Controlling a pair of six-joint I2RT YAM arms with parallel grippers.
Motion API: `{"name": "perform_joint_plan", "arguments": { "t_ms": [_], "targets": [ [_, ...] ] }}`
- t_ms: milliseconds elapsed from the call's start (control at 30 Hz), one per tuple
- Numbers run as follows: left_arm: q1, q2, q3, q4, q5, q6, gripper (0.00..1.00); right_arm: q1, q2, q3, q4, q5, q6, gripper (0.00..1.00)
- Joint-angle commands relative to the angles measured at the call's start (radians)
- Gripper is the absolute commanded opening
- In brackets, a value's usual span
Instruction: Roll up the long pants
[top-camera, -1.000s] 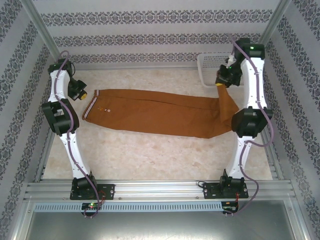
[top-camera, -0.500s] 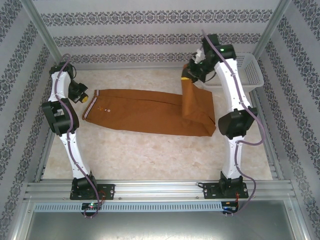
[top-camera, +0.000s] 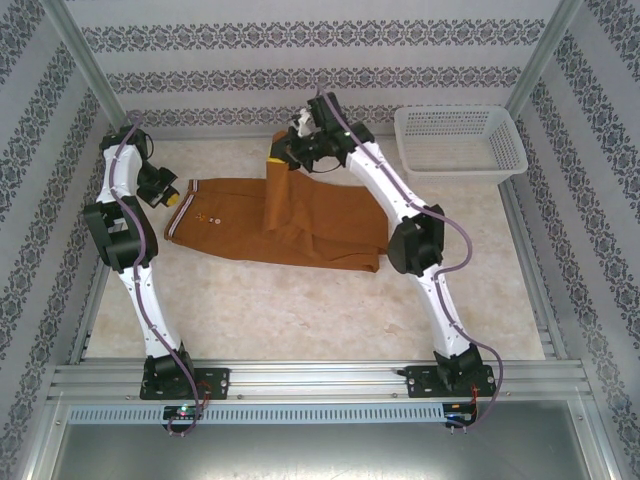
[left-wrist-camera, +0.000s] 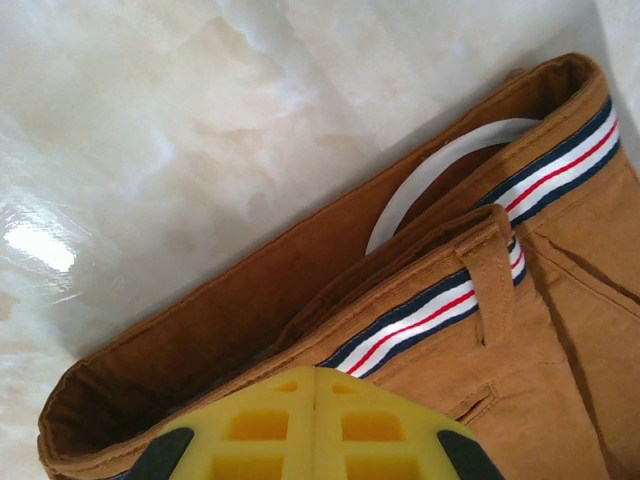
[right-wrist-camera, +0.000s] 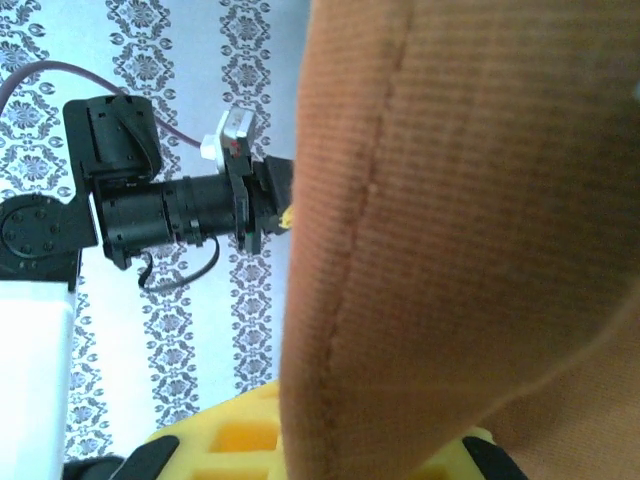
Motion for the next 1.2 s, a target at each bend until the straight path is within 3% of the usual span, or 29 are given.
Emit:
{"name": "perform_joint_plan", "arguments": {
  "t_ms": [0, 133, 300, 533, 1033, 1100, 1133, 1167],
  "targets": [
    [0.015, -0.044, -0.016, 0.012, 0.013, -0.002, 0.00, 0.031, 0.067, 0.065, 0.284, -0.044, 0.149, 0.00],
    [0.015, -0.040, -0.007, 0.008, -0.013, 0.001, 0.00, 0.052, 0.179, 0.168, 0.386, -0.049, 0.252, 0.00],
    [0.015, -0.025, -0.004, 0.018, -0.092, -0.015, 0.00, 0.048, 0.192, 0.184, 0.429, -0.039, 0.292, 0.00],
    [0.009, 0.003, -0.008, 0.047, -0.029, -0.047, 0.00, 0.073, 0.181, 0.172, 0.484, -0.039, 0.341, 0.00],
    [0.006, -0.010, -0.007, 0.029, -0.034, -0.031, 0.00, 0.164, 0.300, 0.179, 0.631, 0.008, 0.500, 0.00],
    [0.005, -0.010, -0.005, 0.028, -0.032, -0.027, 0.01, 0.166, 0.313, 0.179, 0.632, 0.015, 0.505, 0.15],
    [0.006, -0.010, -0.002, 0.028, -0.029, -0.024, 0.06, 0.166, 0.321, 0.179, 0.637, 0.017, 0.510, 0.29],
    [0.006, -0.011, -0.001, 0.030, -0.023, -0.020, 0.15, 0.164, 0.327, 0.181, 0.641, 0.019, 0.514, 0.49]
  ]
}}
